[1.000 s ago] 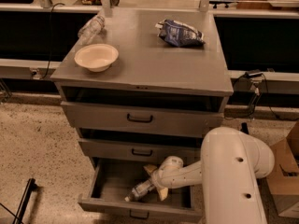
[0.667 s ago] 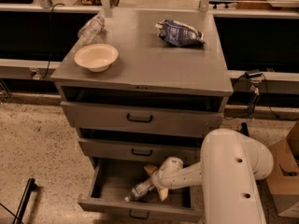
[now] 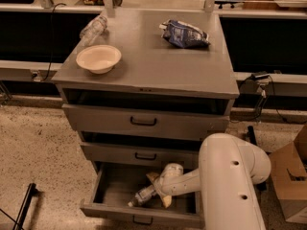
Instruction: Pick blue plastic bottle from bottom drawer and place on counter
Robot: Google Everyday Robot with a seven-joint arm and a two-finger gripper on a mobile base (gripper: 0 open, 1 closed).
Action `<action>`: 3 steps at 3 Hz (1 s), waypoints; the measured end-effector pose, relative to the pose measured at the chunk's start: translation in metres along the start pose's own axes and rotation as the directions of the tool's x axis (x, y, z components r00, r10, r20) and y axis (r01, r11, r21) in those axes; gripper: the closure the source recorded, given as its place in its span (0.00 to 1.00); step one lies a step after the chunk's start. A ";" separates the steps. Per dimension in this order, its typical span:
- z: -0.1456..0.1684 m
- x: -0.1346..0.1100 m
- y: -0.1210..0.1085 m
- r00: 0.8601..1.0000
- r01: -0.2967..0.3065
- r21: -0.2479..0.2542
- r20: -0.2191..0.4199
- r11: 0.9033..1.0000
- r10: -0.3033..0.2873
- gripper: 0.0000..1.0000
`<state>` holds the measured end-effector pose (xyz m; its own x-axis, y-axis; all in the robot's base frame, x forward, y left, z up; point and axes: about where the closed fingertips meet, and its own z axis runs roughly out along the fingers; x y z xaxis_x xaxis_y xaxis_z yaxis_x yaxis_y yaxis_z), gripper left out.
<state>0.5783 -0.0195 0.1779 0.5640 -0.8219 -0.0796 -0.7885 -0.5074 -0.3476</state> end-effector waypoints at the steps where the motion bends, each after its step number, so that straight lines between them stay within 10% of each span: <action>1: 0.010 -0.002 0.000 1.000 0.024 0.003 -0.002 1.000 -0.024 0.00; 3: 0.034 -0.012 0.001 0.997 0.082 -0.018 0.011 0.996 -0.082 0.03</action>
Offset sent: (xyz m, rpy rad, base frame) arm 0.0062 0.0183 -0.0334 -0.0114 -0.0202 0.0856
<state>0.5789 -0.0011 0.1466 0.6292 -0.7748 -0.0615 -0.7439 -0.5774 -0.3364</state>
